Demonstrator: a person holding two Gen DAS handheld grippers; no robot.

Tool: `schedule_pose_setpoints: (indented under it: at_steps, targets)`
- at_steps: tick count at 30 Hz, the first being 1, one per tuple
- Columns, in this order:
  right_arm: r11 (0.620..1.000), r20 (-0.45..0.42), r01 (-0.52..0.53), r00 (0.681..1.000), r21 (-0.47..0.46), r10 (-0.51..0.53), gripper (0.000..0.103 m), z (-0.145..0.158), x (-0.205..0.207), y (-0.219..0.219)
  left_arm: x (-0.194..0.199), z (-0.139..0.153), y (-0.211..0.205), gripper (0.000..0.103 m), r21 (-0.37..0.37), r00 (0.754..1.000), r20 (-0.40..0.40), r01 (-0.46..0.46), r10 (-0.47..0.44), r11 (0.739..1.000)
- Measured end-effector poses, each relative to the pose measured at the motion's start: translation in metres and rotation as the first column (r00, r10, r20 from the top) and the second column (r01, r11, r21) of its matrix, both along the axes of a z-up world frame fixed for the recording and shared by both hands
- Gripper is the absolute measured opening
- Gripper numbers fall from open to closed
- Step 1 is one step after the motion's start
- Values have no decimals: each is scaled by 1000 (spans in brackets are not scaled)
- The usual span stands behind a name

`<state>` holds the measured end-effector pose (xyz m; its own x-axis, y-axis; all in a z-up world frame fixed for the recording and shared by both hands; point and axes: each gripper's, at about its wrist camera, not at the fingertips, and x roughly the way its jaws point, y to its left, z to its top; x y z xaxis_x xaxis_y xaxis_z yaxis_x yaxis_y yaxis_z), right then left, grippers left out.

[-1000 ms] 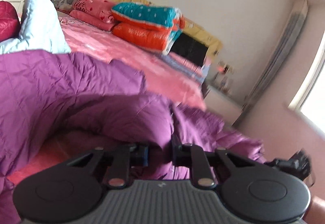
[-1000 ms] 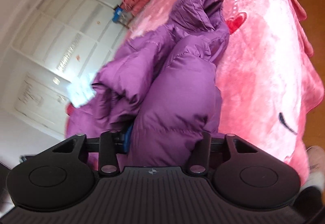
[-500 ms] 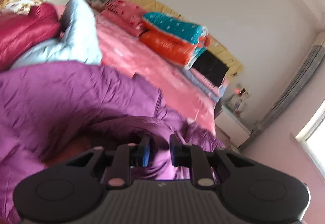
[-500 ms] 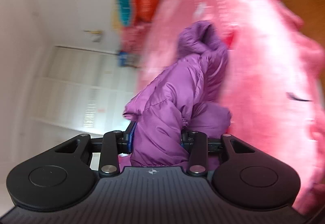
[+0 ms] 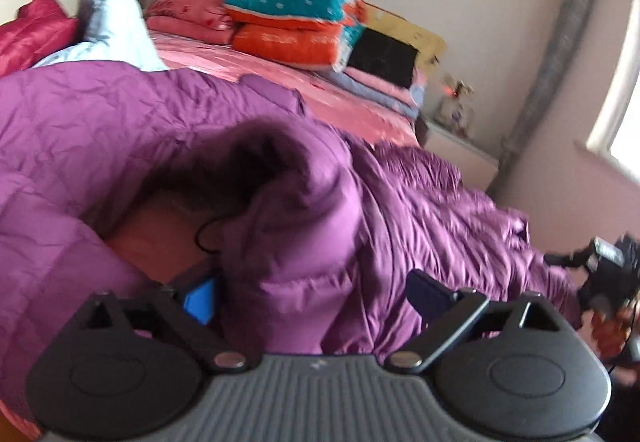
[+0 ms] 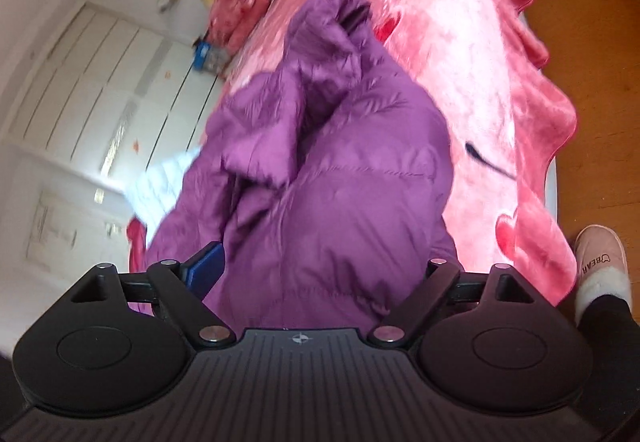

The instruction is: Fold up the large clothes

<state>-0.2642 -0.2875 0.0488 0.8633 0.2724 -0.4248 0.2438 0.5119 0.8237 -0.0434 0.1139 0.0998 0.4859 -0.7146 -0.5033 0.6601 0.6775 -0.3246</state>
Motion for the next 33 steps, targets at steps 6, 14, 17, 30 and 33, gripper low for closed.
schedule_pose_setpoints:
  at_steps: [6,14,17,30,33]
  targets:
    - [994,-60,-102,993,-42,99,103,-9,9,19,6,-7,-29,77,72,999,12,46,-47,996]
    - [993,-63,-105,993,-52,101,67,1,10,30,-3,12,-32,14,35,993,-78,95,-92,995]
    - [996,-12,-78,997,-37,78,56,9,6,25,-6,28,-27,13,-57,988,-125,86,-92,995]
    - [998,63,-28,998,61,25,72,56,-15,10,-16,59,30,22,-73,932,-358,-95,63,993]
    - [997,-61,-31,998,-73,27,101,44,-17,21,-27,41,43,26,43,920,-361,-147,153,988]
